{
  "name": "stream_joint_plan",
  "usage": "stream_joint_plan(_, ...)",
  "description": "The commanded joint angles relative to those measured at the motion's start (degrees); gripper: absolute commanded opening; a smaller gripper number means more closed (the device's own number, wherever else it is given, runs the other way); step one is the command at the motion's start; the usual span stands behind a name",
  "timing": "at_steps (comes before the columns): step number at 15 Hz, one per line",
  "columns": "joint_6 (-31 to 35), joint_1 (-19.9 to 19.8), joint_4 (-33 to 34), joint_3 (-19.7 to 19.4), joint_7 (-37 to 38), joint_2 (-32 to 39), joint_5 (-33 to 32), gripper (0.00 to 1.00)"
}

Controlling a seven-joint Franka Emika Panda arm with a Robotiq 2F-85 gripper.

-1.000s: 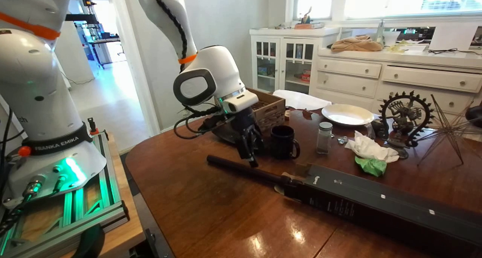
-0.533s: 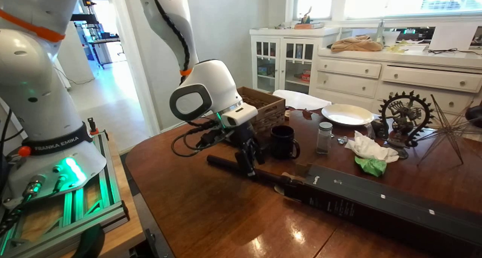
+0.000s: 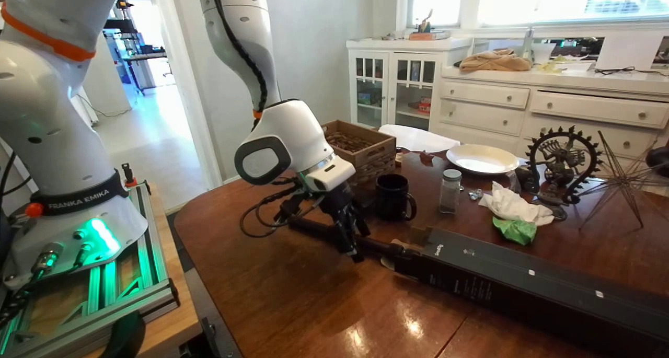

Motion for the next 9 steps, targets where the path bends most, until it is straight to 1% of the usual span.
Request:
stream_joint_plan(1, 2.4, -3.1, 1.5, 3.4, 0.4, 2.4, 1.7, 0.64)
stream_joint_plan(3, 2.0, -3.6, 1.4, 3.9, 0.8, 1.9, 2.5, 0.46)
stream_joint_plan(5, 2.2, -3.5, 1.0, 4.4, 1.3, 0.9, 3.4, 0.33)
stream_joint_plan(8, 2.3, -2.8, 0.3, 4.6, 1.6, -0.5, 4.9, 0.09)
stream_joint_plan(9, 2.3, -2.7, 0.1, 4.7, 1.8, -0.8, 5.3, 0.05)
